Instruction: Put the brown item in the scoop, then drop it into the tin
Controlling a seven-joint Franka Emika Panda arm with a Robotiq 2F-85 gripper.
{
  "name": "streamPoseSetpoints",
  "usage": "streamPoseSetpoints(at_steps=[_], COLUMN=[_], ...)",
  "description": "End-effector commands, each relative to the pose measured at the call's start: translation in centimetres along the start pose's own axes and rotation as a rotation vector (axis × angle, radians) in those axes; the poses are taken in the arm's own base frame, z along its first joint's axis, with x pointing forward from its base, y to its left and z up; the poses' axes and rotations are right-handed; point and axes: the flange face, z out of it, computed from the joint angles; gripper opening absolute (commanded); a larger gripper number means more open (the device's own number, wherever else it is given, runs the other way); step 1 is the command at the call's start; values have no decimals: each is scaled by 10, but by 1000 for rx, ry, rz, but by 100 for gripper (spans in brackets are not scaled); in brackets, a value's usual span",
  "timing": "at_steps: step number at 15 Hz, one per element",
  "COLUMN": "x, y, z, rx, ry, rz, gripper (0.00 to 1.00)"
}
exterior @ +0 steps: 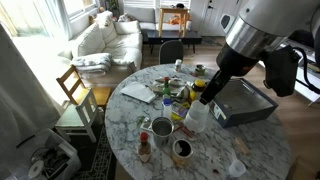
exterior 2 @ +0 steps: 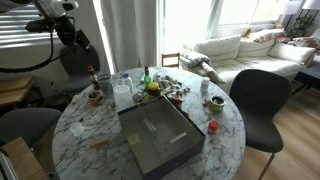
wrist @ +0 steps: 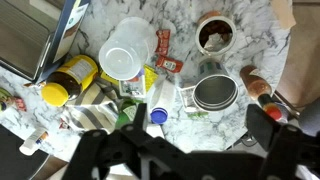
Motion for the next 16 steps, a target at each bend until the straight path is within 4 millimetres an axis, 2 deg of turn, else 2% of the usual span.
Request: streamPoseSetpoints(at_steps=[1, 6, 8, 10, 14, 16], x=[0, 0, -11, -29, -59, -70], y=[0, 0, 14, 18, 18, 13], z=[0, 0, 31, 68, 133, 158], rx=[0, 0, 23, 61, 136, 170], ry=[-1, -1, -85, -151, -328, -413], rz=[0, 0, 139, 205, 342, 412], gripper=[100, 100, 100, 100, 100, 100])
